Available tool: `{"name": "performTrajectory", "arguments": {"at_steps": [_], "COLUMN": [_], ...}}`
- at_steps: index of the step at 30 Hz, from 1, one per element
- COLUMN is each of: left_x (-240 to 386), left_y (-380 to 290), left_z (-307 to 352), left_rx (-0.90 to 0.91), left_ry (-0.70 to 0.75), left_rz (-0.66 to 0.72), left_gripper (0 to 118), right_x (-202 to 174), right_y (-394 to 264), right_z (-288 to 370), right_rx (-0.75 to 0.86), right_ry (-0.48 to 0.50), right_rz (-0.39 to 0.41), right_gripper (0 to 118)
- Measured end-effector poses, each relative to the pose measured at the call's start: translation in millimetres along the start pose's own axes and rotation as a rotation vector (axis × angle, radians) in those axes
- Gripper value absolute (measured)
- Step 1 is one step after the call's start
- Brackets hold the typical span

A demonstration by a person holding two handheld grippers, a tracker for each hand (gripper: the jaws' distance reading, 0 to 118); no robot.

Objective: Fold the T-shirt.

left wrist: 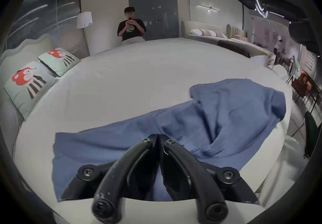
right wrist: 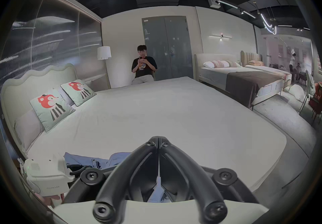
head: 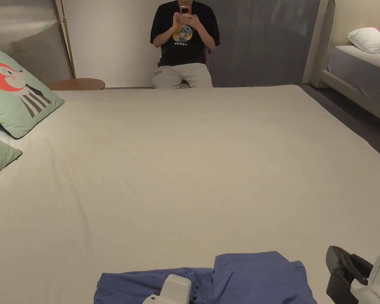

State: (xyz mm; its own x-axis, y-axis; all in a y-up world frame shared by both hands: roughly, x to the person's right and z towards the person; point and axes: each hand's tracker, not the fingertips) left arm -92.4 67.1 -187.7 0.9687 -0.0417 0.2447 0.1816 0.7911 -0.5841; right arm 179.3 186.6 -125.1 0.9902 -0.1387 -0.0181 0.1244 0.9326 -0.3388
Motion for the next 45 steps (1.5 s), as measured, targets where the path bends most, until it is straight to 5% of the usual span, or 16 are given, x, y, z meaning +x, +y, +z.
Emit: {"name": "performTrajectory", "arguments": {"at_steps": [10,17,23,25,27,28,37,40,42,45], "left_x": [-6.1,-141.1,-236.5,-255.0,-253.9,-256.7,-255.6,-235.3,-230.3,-228.4], "left_y": [27.8,32.4,-1.3,-14.0,-19.4,-25.6,-42.0,-50.8,-46.3,-44.6], "left_z": [15.7,48.7,66.8,64.8,64.5,60.9,37.2,18.7,19.5,22.0], "left_rx": [0.055,0.129,0.049,-0.001,-0.049,-0.054,-0.074,-0.132,-0.161,-0.2], "left_ry": [-0.243,-0.391,-0.389,-0.429,-0.459,-0.489,-0.659,-0.684,-0.61,-0.531], "left_rz": [0.172,0.574,0.717,0.761,0.811,0.837,1.02,1.061,1.003,1.001], "left_gripper": [1,1,5,35,98,113,105,76,26,14], "right_x": [6.0,-4.1,-18.8,-23.5,-27.0,-28.3,-32.8,-30.8,-31.7,-29.3], "right_y": [2.5,6.4,3.7,3.4,3.2,3.5,11.6,10.4,10.0,8.3], "right_z": [-0.3,-3.0,-8.8,-10.1,-10.9,-11.2,-5.4,-5.6,-6.3,-7.3], "right_rx": [0.008,0.014,-0.003,-0.008,-0.01,-0.011,-0.005,-0.007,-0.007,-0.012], "right_ry": [-0.01,0.012,0.047,0.058,0.065,0.068,0.061,0.058,0.056,0.061], "right_rz": [-0.007,-0.002,0.0,0.002,0.009,0.012,0.025,0.018,0.018,0.012], "right_gripper": [1,1,1,1,1,1,1,1,1,1]}}
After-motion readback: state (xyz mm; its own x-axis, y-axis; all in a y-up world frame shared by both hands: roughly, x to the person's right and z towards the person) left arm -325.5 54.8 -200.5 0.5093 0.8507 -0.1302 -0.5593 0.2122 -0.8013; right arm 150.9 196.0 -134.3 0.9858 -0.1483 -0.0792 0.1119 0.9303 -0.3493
